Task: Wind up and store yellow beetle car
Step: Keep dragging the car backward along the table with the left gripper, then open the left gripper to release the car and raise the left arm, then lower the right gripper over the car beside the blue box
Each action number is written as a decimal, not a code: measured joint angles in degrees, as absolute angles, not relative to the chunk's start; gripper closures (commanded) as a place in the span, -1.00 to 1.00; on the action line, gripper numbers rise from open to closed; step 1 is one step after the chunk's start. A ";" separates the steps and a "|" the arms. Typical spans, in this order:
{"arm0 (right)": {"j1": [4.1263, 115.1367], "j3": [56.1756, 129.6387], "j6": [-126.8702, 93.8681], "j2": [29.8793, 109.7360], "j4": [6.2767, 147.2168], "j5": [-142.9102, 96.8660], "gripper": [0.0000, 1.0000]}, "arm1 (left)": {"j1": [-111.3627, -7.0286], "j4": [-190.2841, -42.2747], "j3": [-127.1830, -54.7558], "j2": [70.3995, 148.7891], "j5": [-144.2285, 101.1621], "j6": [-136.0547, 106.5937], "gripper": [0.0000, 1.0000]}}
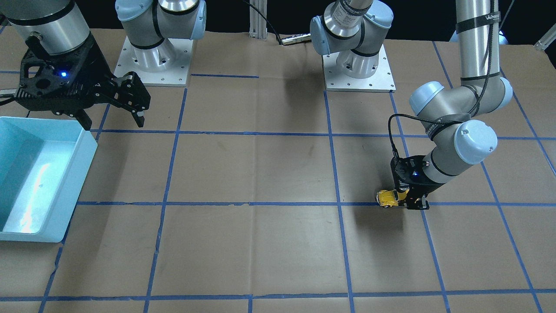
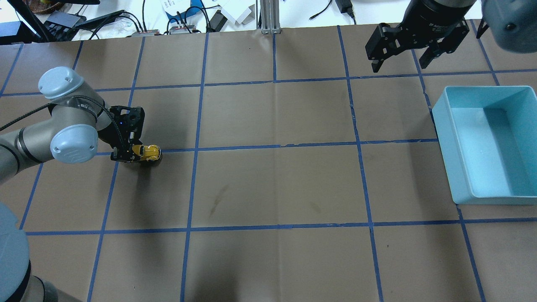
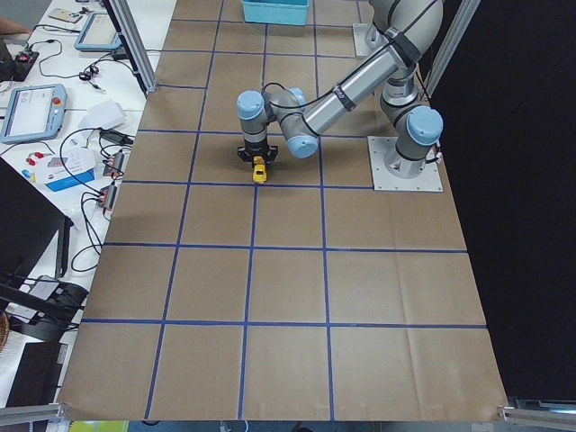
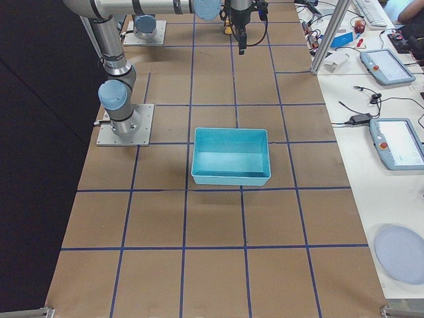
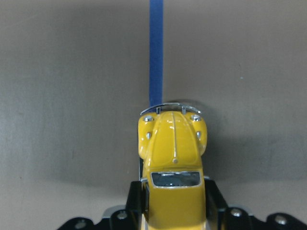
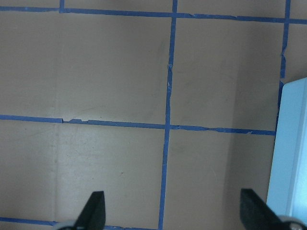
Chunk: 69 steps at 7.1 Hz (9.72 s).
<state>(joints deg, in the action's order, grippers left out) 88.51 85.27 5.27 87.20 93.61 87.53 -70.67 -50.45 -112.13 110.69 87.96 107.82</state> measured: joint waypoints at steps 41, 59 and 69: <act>92.20 85.95 0.96 87.11 95.80 90.61 -1.00 | -65.28 -52.25 -112.18 107.97 88.20 112.17 -1.00; 91.88 87.28 21.46 84.42 90.93 90.42 -1.00 | -90.59 -91.94 -87.97 89.38 91.03 35.92 -1.00; 79.27 104.26 91.51 77.73 118.20 99.09 -0.96 | -89.79 -99.10 -86.81 87.01 91.23 4.52 -1.00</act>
